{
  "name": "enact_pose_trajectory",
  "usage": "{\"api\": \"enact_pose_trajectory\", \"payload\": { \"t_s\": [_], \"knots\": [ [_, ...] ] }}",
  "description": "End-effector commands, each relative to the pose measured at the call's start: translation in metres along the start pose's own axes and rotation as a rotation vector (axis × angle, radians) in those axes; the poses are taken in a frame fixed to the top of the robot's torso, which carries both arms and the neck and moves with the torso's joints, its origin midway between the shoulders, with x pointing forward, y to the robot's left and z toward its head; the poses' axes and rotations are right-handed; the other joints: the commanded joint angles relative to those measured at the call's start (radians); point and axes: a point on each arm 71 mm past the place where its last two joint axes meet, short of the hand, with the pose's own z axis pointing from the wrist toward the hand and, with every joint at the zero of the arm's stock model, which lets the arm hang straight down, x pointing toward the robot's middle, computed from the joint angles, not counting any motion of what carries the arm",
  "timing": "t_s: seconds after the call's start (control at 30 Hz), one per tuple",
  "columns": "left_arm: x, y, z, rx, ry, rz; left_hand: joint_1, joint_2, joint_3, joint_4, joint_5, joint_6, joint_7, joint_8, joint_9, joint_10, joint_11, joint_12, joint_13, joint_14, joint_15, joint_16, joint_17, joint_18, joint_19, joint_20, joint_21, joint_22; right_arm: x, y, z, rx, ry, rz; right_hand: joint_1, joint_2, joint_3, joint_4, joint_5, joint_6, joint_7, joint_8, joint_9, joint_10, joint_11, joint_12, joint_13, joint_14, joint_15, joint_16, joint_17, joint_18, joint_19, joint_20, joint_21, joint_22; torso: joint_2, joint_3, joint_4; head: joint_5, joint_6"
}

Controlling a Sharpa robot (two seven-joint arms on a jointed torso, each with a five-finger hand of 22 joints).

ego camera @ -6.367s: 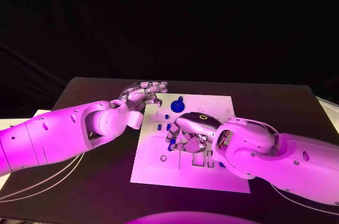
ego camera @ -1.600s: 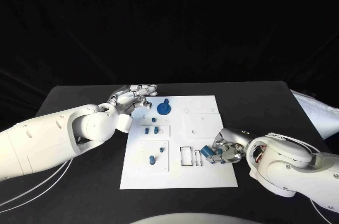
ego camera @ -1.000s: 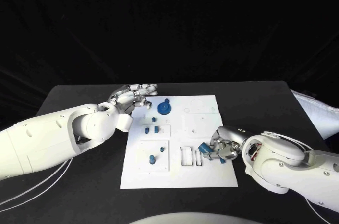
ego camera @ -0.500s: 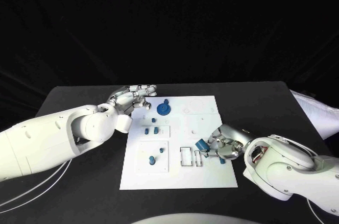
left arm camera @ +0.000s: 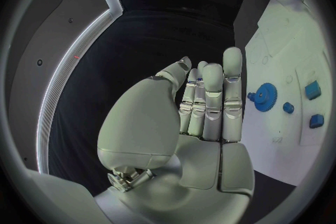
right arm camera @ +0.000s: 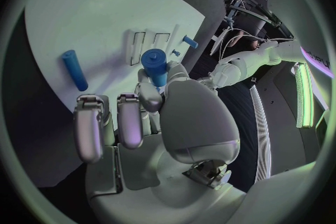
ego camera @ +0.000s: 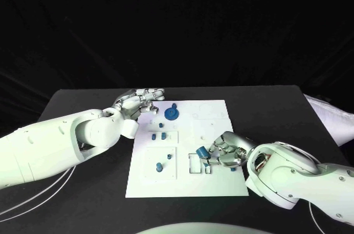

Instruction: Assemble the parts on the task board

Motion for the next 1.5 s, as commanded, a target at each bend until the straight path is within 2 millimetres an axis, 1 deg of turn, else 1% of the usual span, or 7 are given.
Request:
{"api": "enact_pose_trajectory", "payload": {
  "t_s": [0.03, 0.63, 0.7, 0.87, 1.0, 1.23, 1.5],
  "knots": [
    [0.0031, -0.0001, 0.0002, 0.003, 0.024, -0.005, 0.003, 0.010, -0.006, -0.002, -0.003, -0.005, -0.001, 0.007, -0.001, -0.006, -0.001, 0.005, 0.001, -0.006, 0.001, 0.003, -0.001, 0.011, -0.001, 0.000, -0.004, -0.001, 0.0082, 0.0001, 0.0014, 0.026, 0.081, -0.006, -0.017, 0.013, -0.011, -0.001, -0.013, 0.008, 0.000, -0.002, 0.041, 0.006, 0.000, -0.005, 0.003, 0.061, -0.006, -0.001, 0.035, -0.018, 0.013, -0.005, 0.003, 0.128, 0.000, -0.0002, -0.0004, 0.001, -0.001],
    [0.0042, 0.0001, 0.0003, 0.001, 0.027, -0.005, 0.003, 0.010, -0.006, -0.002, -0.003, -0.005, -0.001, 0.007, -0.001, -0.006, -0.001, 0.005, 0.001, -0.006, 0.001, 0.003, -0.001, 0.011, -0.001, 0.000, -0.004, -0.001, 0.0141, 0.0056, 0.0079, 0.026, 0.103, -0.064, -0.079, 0.021, -0.057, -0.002, -0.081, 0.008, -0.002, -0.002, 0.065, 0.001, -0.001, -0.032, 0.000, 0.059, -0.007, -0.010, 0.026, -0.016, 0.009, -0.005, 0.000, 0.124, 0.000, 0.0011, -0.0009, 0.008, -0.002],
    [0.0041, 0.0001, 0.0002, 0.001, 0.026, -0.005, 0.003, 0.010, -0.006, -0.002, -0.003, -0.005, -0.001, 0.007, -0.001, -0.006, -0.001, 0.005, 0.001, -0.006, 0.001, 0.003, -0.001, 0.011, -0.001, 0.000, -0.004, -0.001, 0.0141, 0.0057, 0.0082, 0.025, 0.101, -0.069, -0.095, 0.021, -0.070, -0.001, -0.120, 0.007, -0.003, -0.002, 0.070, 0.001, -0.002, -0.035, 0.001, 0.059, -0.007, -0.011, 0.025, -0.016, 0.009, -0.005, -0.001, 0.123, 0.000, 0.0010, -0.0013, 0.008, -0.003],
    [0.0041, 0.0001, 0.0002, 0.001, 0.026, -0.005, 0.003, 0.010, -0.006, -0.002, -0.003, -0.005, -0.001, 0.007, -0.001, -0.006, -0.001, 0.005, 0.001, -0.006, 0.001, 0.003, -0.001, 0.011, -0.001, 0.000, -0.004, -0.001, 0.0134, 0.0064, 0.0093, 0.021, 0.089, -0.076, -0.164, 0.010, -0.130, -0.001, -0.349, 0.000, -0.001, -0.003, 0.086, -0.004, 0.000, -0.053, -0.003, 0.057, -0.006, -0.022, 0.014, -0.013, 0.001, -0.005, -0.008, 0.112, 0.000, 0.0004, -0.0019, 0.008, -0.002],
    [0.0045, 0.0003, 0.0003, -0.001, 0.027, -0.005, 0.003, 0.010, -0.007, -0.002, -0.004, -0.005, -0.001, 0.007, -0.001, -0.007, -0.001, 0.007, 0.001, -0.007, 0.001, 0.003, -0.002, 0.011, -0.001, 0.000, -0.006, -0.002, 0.0117, 0.0068, 0.0097, 0.018, 0.063, -0.068, -0.229, -0.031, -0.146, 0.003, -0.456, -0.022, 0.007, -0.008, 0.096, -0.045, 0.008, -0.126, -0.053, 0.048, 0.000, -0.050, -0.017, -0.004, -0.026, 0.001, -0.033, 0.075, 0.000, 0.0012, -0.0010, 0.007, -0.004],
    [0.0042, 0.0004, 0.0005, -0.002, 0.027, -0.005, 0.003, 0.010, -0.007, -0.002, -0.004, -0.005, -0.001, 0.007, -0.001, -0.007, -0.001, 0.007, 0.001, -0.007, 0.001, 0.003, -0.002, 0.011, -0.001, 0.000, -0.006, -0.002, 0.0111, 0.0079, 0.0094, 0.011, 0.049, -0.062, -0.248, -0.057, -0.105, 0.000, -0.453, -0.031, 0.009, -0.003, 0.110, -0.058, 0.010, -0.155, -0.071, 0.048, 0.003, -0.060, -0.025, -0.002, -0.031, 0.004, -0.040, 0.066, 0.000, 0.0013, -0.0015, 0.007, -0.004],
    [0.0047, 0.0005, 0.0007, -0.002, 0.029, -0.006, 0.003, 0.010, -0.007, -0.002, -0.004, -0.005, -0.001, 0.007, -0.001, -0.007, -0.001, 0.007, 0.001, -0.007, 0.001, 0.003, -0.002, 0.011, -0.001, 0.000, -0.006, -0.002, 0.0127, 0.0097, 0.0100, 0.001, 0.060, -0.083, 0.015, 0.023, -0.017, -0.105, -0.351, -0.022, 0.000, 0.018, 0.137, -0.052, 0.000, -0.175, -0.083, 0.053, -0.006, -0.052, -0.012, -0.006, -0.018, -0.003, -0.031, 0.082, 0.000, 0.0010, -0.0015, 0.004, -0.006]
  ]
}}
